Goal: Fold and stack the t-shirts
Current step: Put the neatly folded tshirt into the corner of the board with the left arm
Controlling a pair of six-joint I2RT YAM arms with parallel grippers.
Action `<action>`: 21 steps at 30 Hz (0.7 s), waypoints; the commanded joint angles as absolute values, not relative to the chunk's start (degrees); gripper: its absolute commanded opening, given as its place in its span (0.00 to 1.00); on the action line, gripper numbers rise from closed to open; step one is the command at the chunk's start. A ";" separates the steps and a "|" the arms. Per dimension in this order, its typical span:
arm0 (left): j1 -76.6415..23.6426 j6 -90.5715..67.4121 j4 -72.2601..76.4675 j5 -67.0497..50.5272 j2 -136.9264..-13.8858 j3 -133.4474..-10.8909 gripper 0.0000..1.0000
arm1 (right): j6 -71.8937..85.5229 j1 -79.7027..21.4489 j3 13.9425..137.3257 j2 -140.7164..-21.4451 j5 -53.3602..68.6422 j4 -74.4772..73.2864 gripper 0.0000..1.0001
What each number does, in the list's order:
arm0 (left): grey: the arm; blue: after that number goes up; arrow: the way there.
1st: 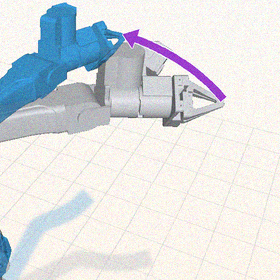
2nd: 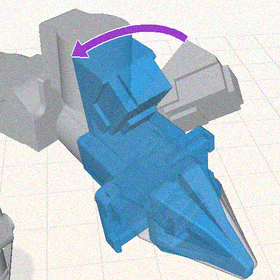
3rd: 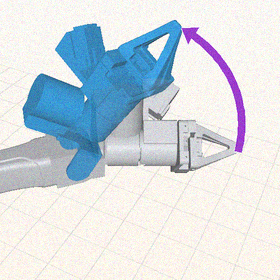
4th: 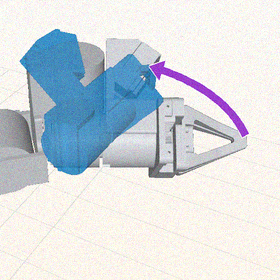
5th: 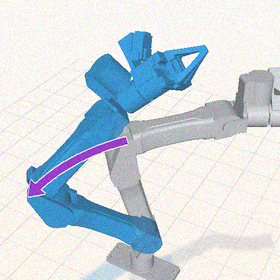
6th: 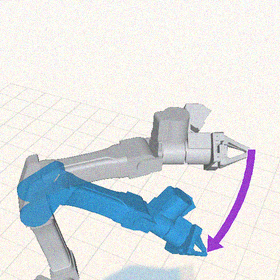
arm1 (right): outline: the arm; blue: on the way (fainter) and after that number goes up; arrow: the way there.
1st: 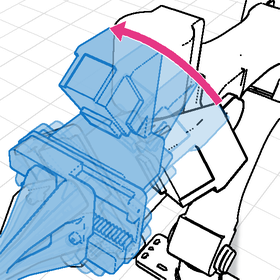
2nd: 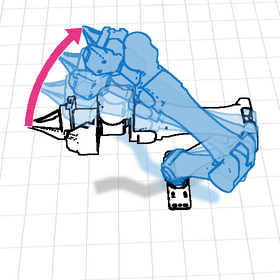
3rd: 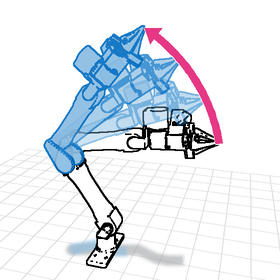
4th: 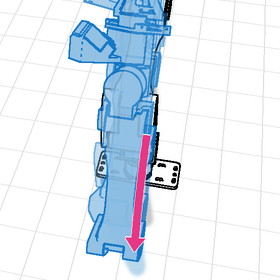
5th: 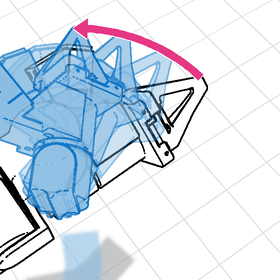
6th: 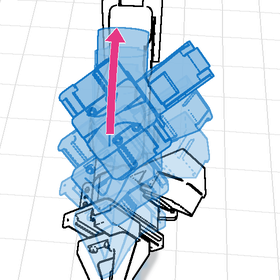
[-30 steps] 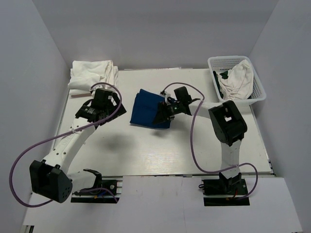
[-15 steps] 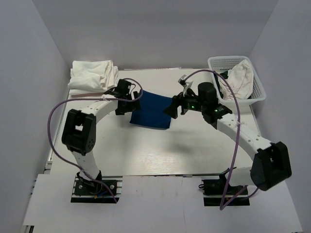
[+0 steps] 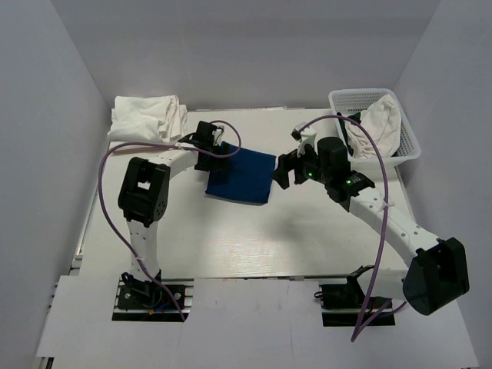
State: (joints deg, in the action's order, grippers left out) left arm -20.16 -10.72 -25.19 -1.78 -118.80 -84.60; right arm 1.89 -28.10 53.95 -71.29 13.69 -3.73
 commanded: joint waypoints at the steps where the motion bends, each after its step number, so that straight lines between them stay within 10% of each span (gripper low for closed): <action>1: -20.30 -7.65 -24.71 -5.00 -120.59 -83.77 0.77 | 0.35 -27.95 53.88 -70.75 10.99 -4.31 0.90; 3: -20.30 -7.65 -23.30 -8.60 -121.64 -83.23 0.67 | 0.35 -27.78 53.79 -70.84 10.37 -4.48 0.90; 8: -19.26 -8.34 -23.82 -14.83 -124.28 -84.55 0.00 | 0.26 -27.95 53.70 -70.40 9.76 -4.05 0.90; 21: -18.11 2.98 -23.82 -3.09 -109.26 -90.78 0.00 | -1.23 -27.77 50.89 -69.00 5.63 -3.51 0.90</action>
